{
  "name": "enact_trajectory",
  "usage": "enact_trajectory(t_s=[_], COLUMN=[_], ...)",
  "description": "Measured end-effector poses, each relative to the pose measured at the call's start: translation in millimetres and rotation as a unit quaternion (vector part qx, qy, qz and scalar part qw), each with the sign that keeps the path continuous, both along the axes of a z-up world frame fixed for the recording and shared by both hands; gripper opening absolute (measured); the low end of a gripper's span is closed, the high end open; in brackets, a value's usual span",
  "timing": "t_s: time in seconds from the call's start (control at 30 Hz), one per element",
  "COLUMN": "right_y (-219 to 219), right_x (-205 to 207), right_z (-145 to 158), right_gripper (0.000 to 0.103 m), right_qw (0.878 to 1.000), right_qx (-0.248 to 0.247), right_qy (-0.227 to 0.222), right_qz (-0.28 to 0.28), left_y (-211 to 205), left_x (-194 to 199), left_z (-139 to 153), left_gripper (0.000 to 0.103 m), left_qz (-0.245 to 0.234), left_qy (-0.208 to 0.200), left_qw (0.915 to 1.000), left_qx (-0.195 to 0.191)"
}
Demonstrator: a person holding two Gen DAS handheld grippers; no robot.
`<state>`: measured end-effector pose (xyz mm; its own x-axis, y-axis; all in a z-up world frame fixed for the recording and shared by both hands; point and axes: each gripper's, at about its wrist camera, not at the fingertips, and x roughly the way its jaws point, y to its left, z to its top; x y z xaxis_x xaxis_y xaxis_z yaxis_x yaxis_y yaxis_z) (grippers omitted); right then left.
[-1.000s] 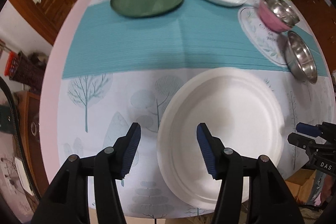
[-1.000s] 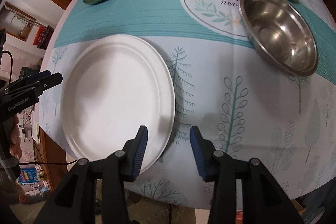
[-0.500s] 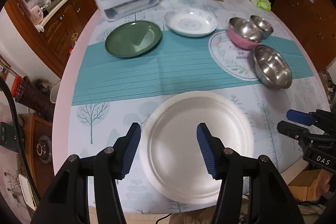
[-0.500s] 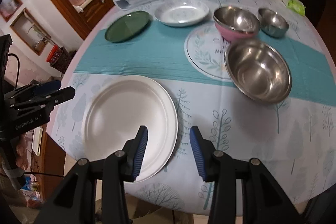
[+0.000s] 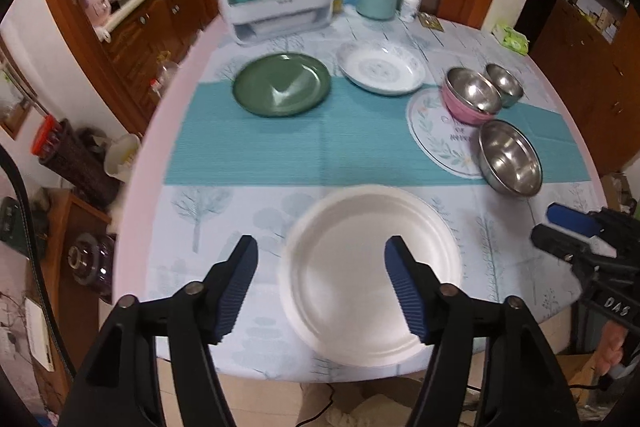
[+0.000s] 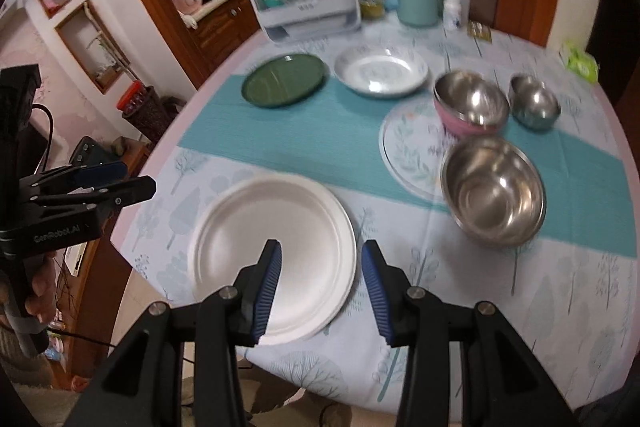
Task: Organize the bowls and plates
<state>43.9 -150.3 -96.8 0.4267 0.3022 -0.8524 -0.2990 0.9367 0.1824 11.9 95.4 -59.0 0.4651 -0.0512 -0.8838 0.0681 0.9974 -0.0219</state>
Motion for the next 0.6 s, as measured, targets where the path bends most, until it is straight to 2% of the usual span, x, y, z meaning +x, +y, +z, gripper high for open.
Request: enact_trajectory(t_s=[0.1, 0.27, 0.4, 0.47, 0.6], right_y=[4.6, 16.0, 27.1, 31.7, 47.5], right_x=[5.4, 25.1, 49.2, 66.0, 101.5], right_z=[12.7, 35.3, 52.4, 61.3, 75.0], right_gripper=[0.042, 0.042, 0.045, 0.052, 0.053], right_qw=[1.000, 0.999, 0.998, 0.998, 0.995], right_qx=[-0.003, -0.020, -0.029, -0.012, 0.005], right_qy=[-0.011, -0.034, -0.042, -0.042, -0.045], right_qz=[0.000, -0.011, -0.035, -0.052, -0.087], left_y=[10.0, 36.6, 64.7, 75.2, 97.7], left_x=[4.4, 32.5, 72.7, 90.3, 136.1], left_z=[12.5, 36.5, 58.9, 66.9, 79.2], left_gripper=[0.075, 0.076, 0.081, 0.082, 0.083], left_qz=[-0.003, -0.007, -0.018, -0.026, -0.043], left_qy=[-0.011, -0.028, -0.039, -0.050, -0.069], left_qw=[0.9999, 0.9996, 0.9989, 0.9981, 0.9958], left_qx=[0.006, 0.006, 0.018, 0.023, 0.041])
